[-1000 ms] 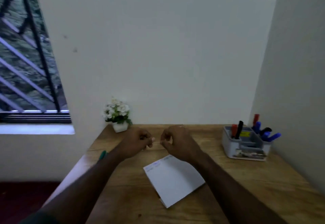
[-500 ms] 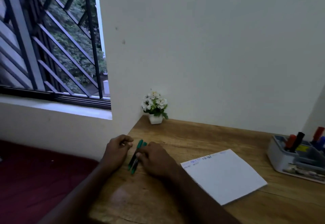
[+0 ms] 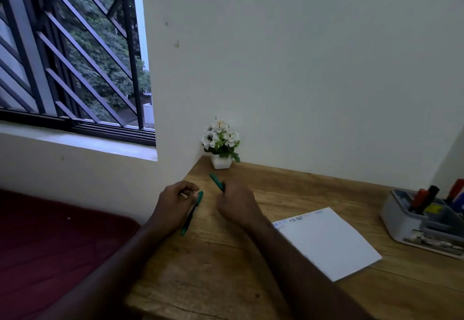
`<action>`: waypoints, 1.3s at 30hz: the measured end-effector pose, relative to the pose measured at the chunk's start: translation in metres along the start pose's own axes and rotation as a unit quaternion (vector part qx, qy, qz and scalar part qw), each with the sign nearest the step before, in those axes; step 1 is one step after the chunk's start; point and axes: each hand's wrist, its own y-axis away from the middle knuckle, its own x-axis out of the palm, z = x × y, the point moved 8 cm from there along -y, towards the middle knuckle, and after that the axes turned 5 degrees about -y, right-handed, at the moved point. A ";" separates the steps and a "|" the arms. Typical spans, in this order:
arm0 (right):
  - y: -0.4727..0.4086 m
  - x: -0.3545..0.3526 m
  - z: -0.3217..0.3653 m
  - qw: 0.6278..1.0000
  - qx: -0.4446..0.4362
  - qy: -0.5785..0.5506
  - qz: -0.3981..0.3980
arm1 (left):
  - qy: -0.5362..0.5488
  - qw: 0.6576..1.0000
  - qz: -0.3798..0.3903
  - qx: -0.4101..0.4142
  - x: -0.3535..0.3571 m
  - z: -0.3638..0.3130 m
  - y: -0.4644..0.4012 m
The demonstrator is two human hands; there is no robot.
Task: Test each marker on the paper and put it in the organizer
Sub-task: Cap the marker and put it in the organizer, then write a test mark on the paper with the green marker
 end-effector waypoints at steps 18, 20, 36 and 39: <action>0.041 -0.110 -0.117 0.950 -0.180 0.233 -0.105 | 0.148 0.947 0.209 0.194 0.146 -0.148 -0.017; 0.038 -0.122 -0.131 0.963 -0.134 0.206 -0.113 | 0.150 0.952 0.201 0.175 0.152 -0.145 -0.024; 0.049 -0.111 -0.142 0.891 -0.065 -0.448 -0.021 | -0.102 0.946 0.248 0.180 0.192 -0.100 -0.034; 0.057 -0.113 -0.146 0.922 -0.063 -0.377 -0.055 | -0.123 0.928 0.309 0.169 0.192 -0.099 -0.027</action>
